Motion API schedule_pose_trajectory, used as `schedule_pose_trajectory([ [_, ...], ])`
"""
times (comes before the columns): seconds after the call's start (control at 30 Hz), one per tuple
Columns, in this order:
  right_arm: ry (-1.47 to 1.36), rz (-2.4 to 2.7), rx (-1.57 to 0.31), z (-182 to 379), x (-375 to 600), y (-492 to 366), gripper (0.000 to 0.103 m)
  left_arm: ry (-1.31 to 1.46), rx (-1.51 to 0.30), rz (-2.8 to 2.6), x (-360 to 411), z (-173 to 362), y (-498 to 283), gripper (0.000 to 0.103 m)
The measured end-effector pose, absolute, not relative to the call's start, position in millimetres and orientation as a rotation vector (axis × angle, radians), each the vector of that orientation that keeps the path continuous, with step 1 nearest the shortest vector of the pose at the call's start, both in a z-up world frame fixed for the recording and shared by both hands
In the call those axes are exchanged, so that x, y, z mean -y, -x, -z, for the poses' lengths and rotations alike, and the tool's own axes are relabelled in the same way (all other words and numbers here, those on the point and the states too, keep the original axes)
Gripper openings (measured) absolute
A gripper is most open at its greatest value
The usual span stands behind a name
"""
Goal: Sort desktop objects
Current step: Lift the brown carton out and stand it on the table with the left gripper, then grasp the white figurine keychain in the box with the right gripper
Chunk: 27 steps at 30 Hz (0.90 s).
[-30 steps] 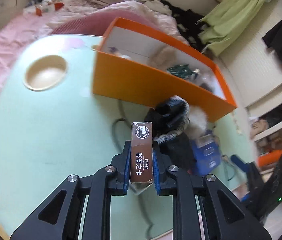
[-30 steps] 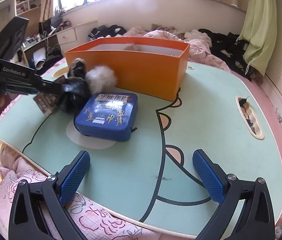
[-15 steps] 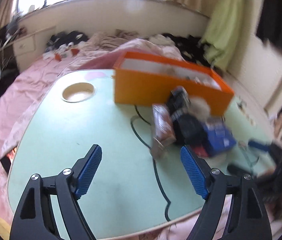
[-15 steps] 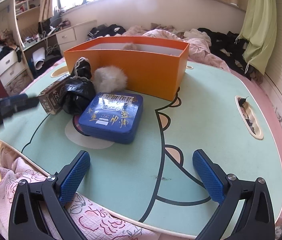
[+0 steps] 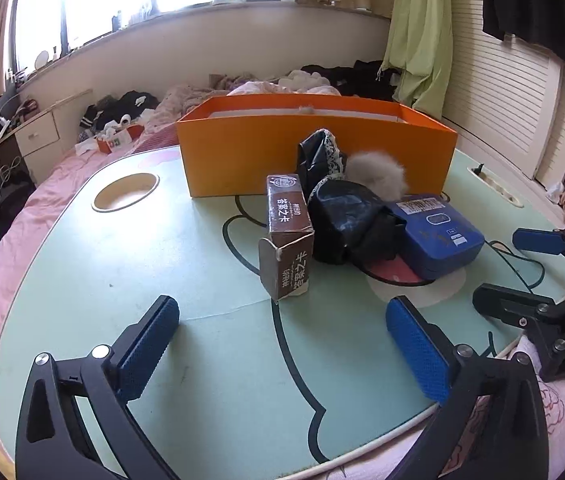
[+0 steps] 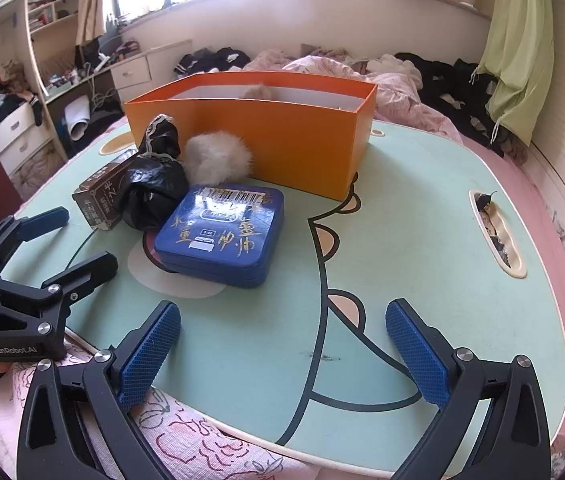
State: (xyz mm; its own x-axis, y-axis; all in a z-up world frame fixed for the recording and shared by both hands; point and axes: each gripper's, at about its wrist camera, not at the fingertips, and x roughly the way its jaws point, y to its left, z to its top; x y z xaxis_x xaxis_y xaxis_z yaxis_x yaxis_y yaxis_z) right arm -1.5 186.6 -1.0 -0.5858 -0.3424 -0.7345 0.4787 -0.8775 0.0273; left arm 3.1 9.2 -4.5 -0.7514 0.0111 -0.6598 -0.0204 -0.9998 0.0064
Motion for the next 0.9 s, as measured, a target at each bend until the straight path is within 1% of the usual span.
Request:
schedule_pose_trajectory([
  [0.43,-1.086,2.429,-0.244,0,-186,3,0.102,1.089,-0.028,-2.933,-14,5,-10,0.103],
  [0.47,-1.098,2.421,-0.248,-1,-186,4,0.101,1.087,-0.027,-2.933,-14,5,-10,0.103],
  [0.5,-1.102,2.415,-0.242,-4,-186,6,0.093,1.085,-0.026,-2.933,-14,5,-10,0.103],
  [0.53,-1.089,2.413,-0.223,-12,-186,10,0.089,1.083,-0.026,-2.933,-14,5,-10,0.103],
  [0.67,-0.932,2.364,-0.051,-78,-169,27,0.089,1.078,-0.028,-2.934,-13,6,-11,0.103],
  [0.77,-0.967,2.225,-0.026,-112,-119,61,0.086,1.077,-0.027,-2.933,-13,6,-11,0.103],
  [0.83,-1.059,2.199,-0.053,-116,-79,93,0.071,1.074,-0.028,-2.933,-13,6,-11,0.103],
  [0.9,-1.162,2.19,-0.098,-107,-45,126,0.065,1.07,-0.025,-2.931,-12,6,-11,0.103],
])
